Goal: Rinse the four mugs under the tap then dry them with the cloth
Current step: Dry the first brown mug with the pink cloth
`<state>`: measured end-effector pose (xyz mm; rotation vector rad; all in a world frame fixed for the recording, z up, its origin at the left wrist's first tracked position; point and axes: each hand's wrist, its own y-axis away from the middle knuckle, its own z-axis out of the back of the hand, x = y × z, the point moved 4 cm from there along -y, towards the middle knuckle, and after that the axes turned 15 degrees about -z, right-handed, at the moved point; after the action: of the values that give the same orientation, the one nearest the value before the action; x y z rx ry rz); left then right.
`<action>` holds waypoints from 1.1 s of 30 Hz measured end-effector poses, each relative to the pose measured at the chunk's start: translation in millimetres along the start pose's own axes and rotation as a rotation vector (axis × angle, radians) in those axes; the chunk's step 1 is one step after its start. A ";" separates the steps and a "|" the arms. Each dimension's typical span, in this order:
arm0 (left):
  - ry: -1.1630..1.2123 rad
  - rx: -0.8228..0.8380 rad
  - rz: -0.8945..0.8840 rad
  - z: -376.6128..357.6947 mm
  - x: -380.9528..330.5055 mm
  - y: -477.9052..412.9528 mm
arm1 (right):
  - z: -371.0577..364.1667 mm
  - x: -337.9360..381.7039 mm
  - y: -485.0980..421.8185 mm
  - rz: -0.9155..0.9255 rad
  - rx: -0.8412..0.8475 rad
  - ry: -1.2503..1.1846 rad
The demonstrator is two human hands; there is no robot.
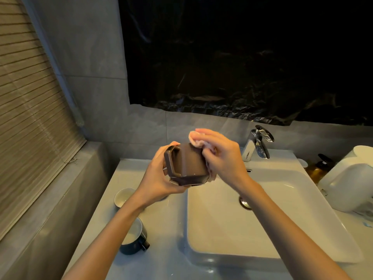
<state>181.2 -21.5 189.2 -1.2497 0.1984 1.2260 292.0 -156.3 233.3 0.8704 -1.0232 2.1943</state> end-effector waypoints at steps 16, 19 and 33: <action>0.141 -0.060 0.069 4.0 3.2 -8.2 | 7.0 8.8 -4.8 -0.047 -0.044 -0.133; 0.167 -0.111 0.099 9.3 9.6 -7.5 | 6.2 7.7 20.9 0.053 -0.010 -0.138; 0.191 -0.046 0.126 12.2 -2.8 -8.2 | 19.9 -21.8 13.5 -0.476 0.399 -0.227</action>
<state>180.6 -12.0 200.7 -1.4130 0.3955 1.2237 302.6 -184.4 220.9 1.4044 -0.4042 1.9356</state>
